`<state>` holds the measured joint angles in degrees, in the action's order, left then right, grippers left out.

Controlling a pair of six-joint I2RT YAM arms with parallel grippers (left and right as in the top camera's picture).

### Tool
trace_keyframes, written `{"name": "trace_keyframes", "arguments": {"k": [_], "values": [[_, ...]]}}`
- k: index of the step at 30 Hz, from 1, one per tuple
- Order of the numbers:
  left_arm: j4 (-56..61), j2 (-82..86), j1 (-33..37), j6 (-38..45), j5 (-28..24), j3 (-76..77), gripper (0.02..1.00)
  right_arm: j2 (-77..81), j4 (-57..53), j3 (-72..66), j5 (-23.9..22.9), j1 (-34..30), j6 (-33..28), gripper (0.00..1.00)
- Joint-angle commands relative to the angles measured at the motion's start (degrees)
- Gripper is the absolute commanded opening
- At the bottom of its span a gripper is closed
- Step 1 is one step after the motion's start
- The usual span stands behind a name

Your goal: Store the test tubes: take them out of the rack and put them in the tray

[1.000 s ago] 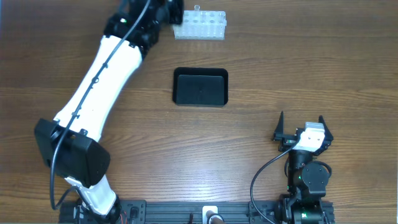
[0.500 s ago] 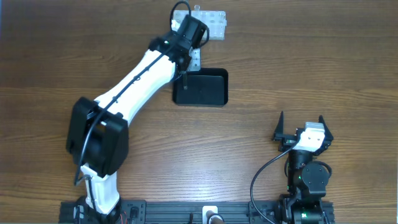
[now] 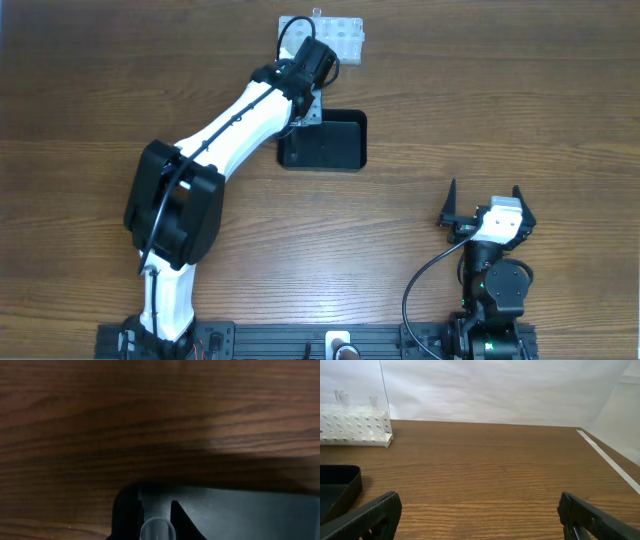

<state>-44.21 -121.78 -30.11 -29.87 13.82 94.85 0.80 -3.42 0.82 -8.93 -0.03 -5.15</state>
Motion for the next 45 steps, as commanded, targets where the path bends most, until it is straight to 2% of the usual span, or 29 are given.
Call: {"name": "trace_keyframes", "arguments": {"k": [1, 8, 10, 11, 13, 19, 22, 25, 29, 39, 41, 45], "values": [[-0.8, -1.3, 0.0, -0.6, 0.6, -0.3, 0.112, -0.5, 0.0, -0.5, 0.1, -0.3, -0.3, 0.993], [-1.3, -1.7, 0.0, -0.6, -0.5, -0.3, 0.159, -0.5, 0.0, -0.5, 0.1, -0.3, -0.3, 0.991], [-1.3, -1.7, 0.0, -0.6, -0.5, -0.3, 0.209, -0.5, 0.0, -0.5, 0.1, -0.3, -0.3, 0.993], [-1.3, -1.7, 0.0, -0.6, -0.5, -0.3, 0.277, -0.5, 0.0, -0.5, 0.1, -0.3, -0.3, 0.993], [-1.3, -1.4, -0.1, -0.6, -0.2, -0.3, 0.303, -0.5, 0.0, -0.5, 0.1, -0.3, -0.3, 0.991], [1.3, 3.3, 0.1, -0.3, 5.6, 0.5, 0.369, -0.5, 0.0, -0.5, 0.1, -0.3, -0.3, 0.991], [4.9, 5.7, 1.2, 4.3, 7.3, 3.3, 0.408, -0.5, 0.0, -0.5, 0.1, -0.3, -0.3, 0.991], [10.7, 6.1, 2.9, 9.5, 6.8, 6.5, 0.481, -0.5, 0.0, -0.5, 0.1, -0.3, -0.3, 0.991], [20.4, 5.5, 5.3, 17.7, 1.3, 7.3, 0.511, -0.5, 0.0, -0.5, 0.1, -0.3, -0.3, 0.991], [36.0, -1.9, 10.2, 29.4, -13.9, 7.3, 0.516, -0.5, 0.0, -0.5, 0.1, -0.3, -0.3, 0.993], [37.9, -3.5, 10.4, 31.0, -15.8, 7.4, 0.518, -0.5, 0.0, -0.5, 0.1, -0.3, -0.3, 0.991], [39.5, -5.4, 10.4, 31.2, -16.2, 7.5, 0.522, -0.5, 0.0, -0.5, 0.1, -0.3, -0.3, 0.993]]}}
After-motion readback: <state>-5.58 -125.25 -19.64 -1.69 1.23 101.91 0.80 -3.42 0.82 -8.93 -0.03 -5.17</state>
